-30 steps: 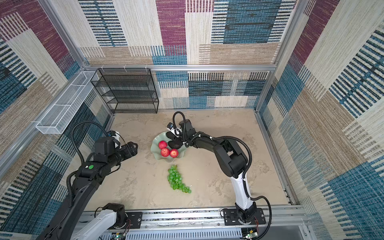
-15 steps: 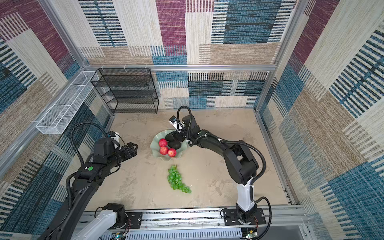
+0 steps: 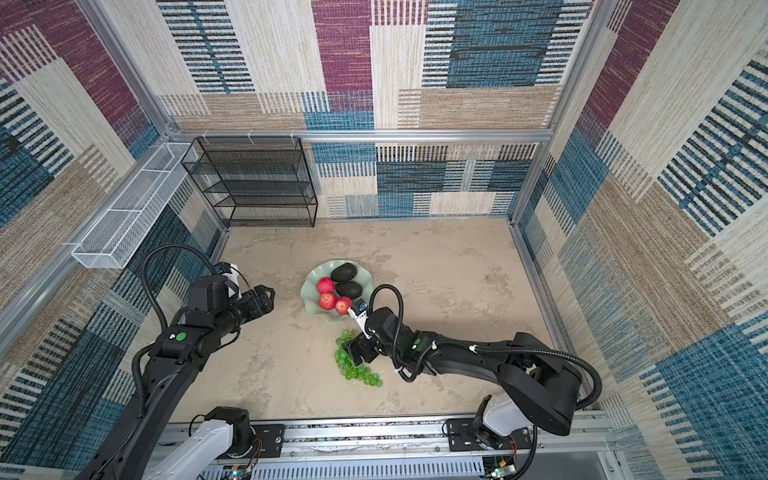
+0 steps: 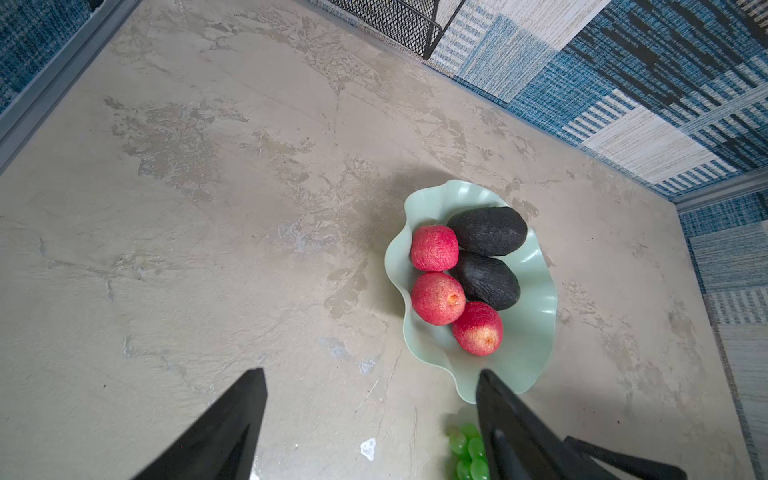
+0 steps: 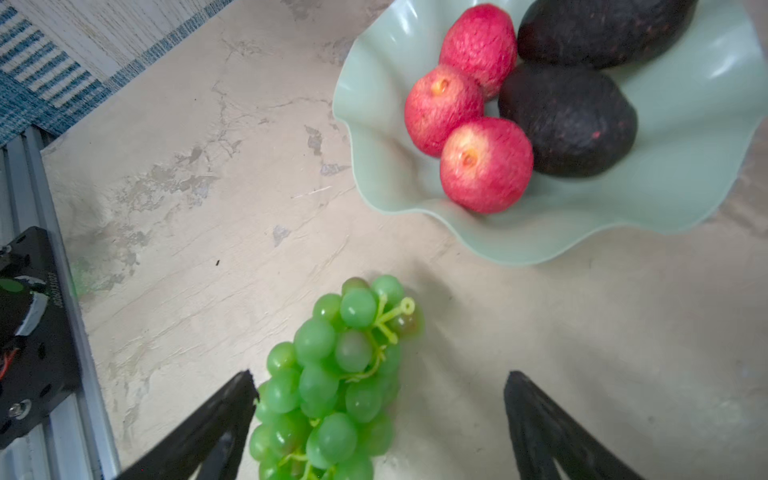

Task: Place and organize the fake fruits in the fruit bowl
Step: 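Move the right gripper to the green grapes and grasp them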

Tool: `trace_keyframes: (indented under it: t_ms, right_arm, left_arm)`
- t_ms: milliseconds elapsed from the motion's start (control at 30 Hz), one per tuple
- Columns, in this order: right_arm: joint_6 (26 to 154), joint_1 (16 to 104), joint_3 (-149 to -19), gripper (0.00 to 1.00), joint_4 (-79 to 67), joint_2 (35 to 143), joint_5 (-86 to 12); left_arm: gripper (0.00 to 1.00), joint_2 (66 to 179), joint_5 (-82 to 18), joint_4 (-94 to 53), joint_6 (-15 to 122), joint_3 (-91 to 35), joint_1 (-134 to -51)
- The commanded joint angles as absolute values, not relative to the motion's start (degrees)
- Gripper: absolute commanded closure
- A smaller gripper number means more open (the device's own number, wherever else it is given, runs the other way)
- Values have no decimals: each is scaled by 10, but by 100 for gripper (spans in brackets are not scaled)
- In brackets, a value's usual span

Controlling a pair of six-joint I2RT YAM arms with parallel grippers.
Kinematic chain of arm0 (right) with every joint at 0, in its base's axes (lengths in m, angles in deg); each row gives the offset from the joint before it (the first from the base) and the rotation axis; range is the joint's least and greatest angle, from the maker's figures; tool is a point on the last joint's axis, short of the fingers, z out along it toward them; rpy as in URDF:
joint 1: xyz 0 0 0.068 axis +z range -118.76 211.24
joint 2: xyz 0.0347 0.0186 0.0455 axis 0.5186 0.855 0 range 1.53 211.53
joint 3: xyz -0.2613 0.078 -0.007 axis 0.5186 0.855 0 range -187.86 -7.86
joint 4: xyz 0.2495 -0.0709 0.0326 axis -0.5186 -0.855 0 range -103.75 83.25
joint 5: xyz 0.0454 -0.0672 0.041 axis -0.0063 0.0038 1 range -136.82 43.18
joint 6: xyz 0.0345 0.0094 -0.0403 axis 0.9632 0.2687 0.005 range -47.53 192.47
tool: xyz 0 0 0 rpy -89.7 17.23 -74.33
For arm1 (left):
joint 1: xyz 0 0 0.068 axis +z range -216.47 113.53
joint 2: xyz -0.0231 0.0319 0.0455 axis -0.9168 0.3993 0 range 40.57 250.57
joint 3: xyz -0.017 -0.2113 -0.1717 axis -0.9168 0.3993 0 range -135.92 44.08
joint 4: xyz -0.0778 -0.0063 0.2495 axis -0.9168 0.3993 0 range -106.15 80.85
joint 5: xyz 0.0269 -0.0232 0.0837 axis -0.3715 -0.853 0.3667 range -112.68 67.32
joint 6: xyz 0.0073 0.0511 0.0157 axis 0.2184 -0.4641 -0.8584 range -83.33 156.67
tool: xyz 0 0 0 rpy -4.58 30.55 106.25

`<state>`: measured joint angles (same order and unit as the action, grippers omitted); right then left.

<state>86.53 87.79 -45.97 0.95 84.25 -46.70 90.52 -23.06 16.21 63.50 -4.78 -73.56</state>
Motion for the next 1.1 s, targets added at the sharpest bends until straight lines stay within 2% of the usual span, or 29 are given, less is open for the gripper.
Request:
trace_keyframes:
  t_ms: [0, 300, 533, 633, 900, 967, 1067]
  right_arm:
    - [939, 898, -458, 5, 56, 855, -512]
    - [965, 916, -483, 5, 57, 942, -531]
    - [973, 916, -500, 10, 55, 986, -532]
    - [974, 915, -510, 21, 44, 1000, -529]
    - [984, 915, -506, 63, 28, 1000, -521]
    - [985, 915, -498, 69, 30, 989, -518]
    - [991, 916, -479, 73, 35, 964, -517]
  left_arm:
    - [18, 906, -233, 144, 618, -47, -733]
    - [17, 894, -230, 155, 613, -45, -730]
    - [17, 892, -229, 155, 612, -44, -728]
    - [17, 893, -230, 152, 612, -41, -727]
    - [17, 895, -230, 153, 609, -44, -724]
    - [17, 895, -231, 153, 609, -44, -723]
    - [17, 896, -231, 152, 609, -44, -722]
